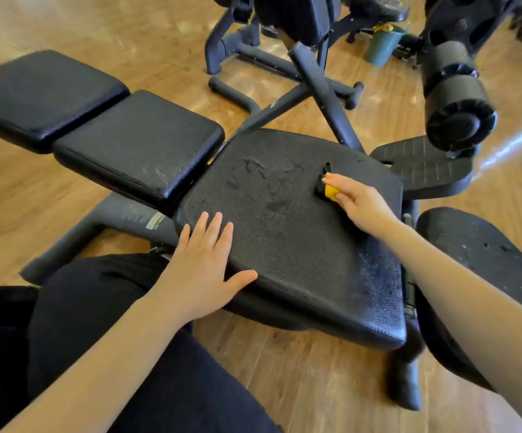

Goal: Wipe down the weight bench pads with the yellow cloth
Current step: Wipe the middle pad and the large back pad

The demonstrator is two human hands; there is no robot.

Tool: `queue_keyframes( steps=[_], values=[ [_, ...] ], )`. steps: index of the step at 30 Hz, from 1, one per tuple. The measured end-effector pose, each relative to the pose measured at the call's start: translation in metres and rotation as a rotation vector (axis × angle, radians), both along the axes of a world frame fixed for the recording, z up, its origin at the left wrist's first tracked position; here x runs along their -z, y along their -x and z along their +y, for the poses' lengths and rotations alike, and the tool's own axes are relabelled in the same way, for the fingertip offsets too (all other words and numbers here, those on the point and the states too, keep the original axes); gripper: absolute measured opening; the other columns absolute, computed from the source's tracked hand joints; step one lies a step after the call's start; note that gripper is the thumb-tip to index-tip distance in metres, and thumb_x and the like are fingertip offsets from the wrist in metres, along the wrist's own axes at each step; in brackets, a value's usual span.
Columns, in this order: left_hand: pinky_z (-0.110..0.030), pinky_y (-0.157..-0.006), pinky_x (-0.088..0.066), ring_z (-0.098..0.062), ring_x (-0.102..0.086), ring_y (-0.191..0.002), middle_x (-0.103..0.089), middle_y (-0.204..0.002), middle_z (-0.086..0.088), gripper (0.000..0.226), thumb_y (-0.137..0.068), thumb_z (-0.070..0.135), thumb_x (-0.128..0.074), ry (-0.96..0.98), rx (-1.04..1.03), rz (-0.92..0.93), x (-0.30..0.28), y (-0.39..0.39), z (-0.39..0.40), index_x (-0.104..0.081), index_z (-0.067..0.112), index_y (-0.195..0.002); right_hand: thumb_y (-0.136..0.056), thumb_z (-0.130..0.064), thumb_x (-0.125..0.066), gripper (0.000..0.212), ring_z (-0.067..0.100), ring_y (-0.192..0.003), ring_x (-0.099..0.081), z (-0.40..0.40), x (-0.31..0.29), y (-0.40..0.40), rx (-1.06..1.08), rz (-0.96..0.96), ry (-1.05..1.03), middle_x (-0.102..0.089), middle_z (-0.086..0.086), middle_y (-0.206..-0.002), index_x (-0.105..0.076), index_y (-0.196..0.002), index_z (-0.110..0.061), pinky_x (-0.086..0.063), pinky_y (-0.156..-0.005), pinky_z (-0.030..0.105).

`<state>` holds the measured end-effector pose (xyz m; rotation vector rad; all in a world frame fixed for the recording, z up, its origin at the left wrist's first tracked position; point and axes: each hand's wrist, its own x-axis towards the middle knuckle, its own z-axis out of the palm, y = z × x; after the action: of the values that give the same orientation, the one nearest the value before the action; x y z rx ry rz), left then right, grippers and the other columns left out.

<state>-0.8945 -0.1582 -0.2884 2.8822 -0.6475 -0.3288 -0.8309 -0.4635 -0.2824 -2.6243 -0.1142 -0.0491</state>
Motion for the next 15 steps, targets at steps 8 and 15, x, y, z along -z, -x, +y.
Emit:
queue_keyframes(
  steps=[8, 15],
  values=[
    [-0.037, -0.111, 0.014, -0.019, 0.02, -0.142, 0.018, -0.156, -0.002, 0.106, -0.065, 0.082, -0.004, -0.002, -0.007, -0.028, 0.005, -0.005, -0.001, 0.009, 0.018, -0.149, -0.094, -0.008, -0.045, 0.038, 0.018, -0.133, -0.037, -0.048, -0.001, -0.074, 0.237, -0.041, -0.079, -0.044, 0.002, -0.142, -0.051, -0.129, -0.019, -0.022, -0.11, 0.023],
    [-0.038, -0.112, 0.014, -0.019, 0.019, -0.143, 0.015, -0.157, -0.002, 0.111, -0.057, 0.079, 0.003, 0.017, 0.011, -0.028, 0.007, -0.007, -0.001, 0.005, 0.018, -0.15, -0.096, -0.017, -0.042, 0.037, 0.023, -0.129, -0.041, -0.05, 0.006, -0.071, 0.427, -0.097, -0.161, -0.047, 0.004, -0.139, -0.048, -0.132, -0.02, -0.029, -0.108, 0.028]
  ],
)
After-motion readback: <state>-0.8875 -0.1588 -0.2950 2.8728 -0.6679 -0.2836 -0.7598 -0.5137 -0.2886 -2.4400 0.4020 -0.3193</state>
